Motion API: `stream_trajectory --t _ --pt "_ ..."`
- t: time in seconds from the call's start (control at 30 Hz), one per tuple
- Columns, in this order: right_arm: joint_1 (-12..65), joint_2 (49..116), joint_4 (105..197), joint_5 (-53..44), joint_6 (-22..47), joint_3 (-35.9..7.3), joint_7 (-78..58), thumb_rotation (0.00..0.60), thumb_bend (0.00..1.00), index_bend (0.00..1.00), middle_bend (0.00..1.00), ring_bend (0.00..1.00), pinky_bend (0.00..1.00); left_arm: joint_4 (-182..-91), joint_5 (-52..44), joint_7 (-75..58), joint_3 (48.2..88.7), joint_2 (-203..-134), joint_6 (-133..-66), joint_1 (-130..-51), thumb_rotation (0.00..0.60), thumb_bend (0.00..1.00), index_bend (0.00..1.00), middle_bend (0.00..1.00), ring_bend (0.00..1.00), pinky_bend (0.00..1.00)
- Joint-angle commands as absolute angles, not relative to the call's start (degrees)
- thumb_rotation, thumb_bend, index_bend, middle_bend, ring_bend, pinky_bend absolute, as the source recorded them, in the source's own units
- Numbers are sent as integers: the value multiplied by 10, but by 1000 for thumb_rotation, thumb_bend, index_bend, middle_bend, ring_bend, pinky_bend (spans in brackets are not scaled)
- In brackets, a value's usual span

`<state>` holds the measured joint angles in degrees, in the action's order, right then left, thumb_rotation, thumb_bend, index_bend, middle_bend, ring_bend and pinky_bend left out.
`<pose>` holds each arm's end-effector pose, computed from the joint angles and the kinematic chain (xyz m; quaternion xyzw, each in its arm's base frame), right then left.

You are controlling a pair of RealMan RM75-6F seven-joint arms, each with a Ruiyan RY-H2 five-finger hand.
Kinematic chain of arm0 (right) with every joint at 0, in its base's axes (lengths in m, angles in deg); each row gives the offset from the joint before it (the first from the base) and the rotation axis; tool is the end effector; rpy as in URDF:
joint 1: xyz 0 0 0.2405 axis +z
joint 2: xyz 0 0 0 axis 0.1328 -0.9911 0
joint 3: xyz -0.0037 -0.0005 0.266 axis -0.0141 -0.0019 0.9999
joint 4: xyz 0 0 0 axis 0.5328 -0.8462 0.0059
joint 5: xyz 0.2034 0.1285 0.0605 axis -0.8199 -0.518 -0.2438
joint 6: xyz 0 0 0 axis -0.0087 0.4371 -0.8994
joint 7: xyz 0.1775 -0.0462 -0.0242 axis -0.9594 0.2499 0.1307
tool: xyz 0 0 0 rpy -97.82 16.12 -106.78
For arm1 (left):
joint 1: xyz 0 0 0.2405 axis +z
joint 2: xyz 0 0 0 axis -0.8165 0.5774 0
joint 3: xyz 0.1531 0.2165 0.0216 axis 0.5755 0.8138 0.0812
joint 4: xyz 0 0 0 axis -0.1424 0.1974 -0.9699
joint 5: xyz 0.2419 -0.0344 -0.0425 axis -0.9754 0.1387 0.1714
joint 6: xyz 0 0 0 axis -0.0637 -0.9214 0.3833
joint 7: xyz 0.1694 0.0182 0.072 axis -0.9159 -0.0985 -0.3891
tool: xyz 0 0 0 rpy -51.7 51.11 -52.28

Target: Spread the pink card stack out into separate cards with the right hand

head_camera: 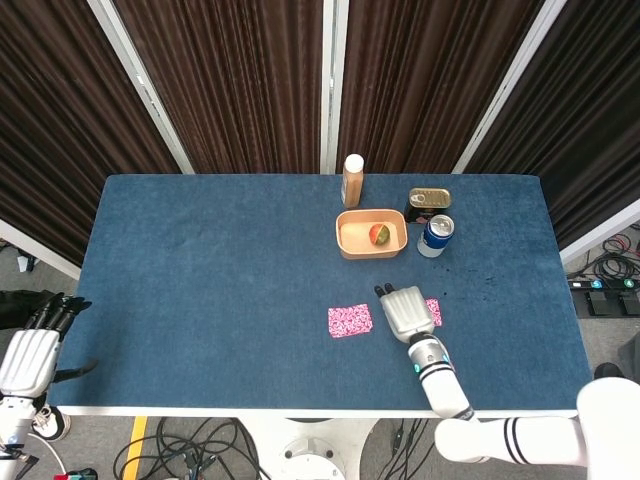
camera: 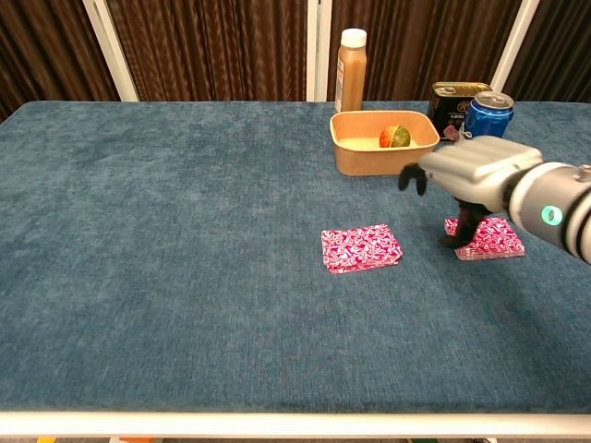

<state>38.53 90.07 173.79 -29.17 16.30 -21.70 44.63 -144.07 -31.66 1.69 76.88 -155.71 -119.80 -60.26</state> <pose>-0.1565 -0.3405 -0.0920 0.7817 -0.3371 0.1926 0.4881 -0.3677 0.2195 0.1000 -0.6086 -0.4114 -0.3937 0.5525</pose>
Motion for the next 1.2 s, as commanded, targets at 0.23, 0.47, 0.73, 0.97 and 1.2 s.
stream_trajectory --t 0.23,0.47,0.73,0.97,1.2 --pt "337 849 1674 -187 109 -269 342 600 169 230 247 742 835 -1447 -316 4 770 -1557 -1193 -605 600 6 176 150 23 185" --pt "320 857 1645 -173 100 -266 312 600 169 230 246 743 835 -1448 -316 0 771 -1557 -1191 -605 600 6 176 150 23 185" --pt "314 863 1630 -177 90 -257 314 600 169 230 247 743 835 -1451 -316 -4 771 -1557 -1191 -606 600 7 176 150 23 185" --pt "313 867 1625 -181 84 -247 318 600 174 229 247 743 835 -1451 -315 -3 770 -1557 -1191 -605 600 6 176 150 23 185" --pt "313 873 1622 -188 78 -244 328 600 190 230 249 743 835 -1442 -318 1 777 -1563 -1198 -597 600 6 176 150 23 185"
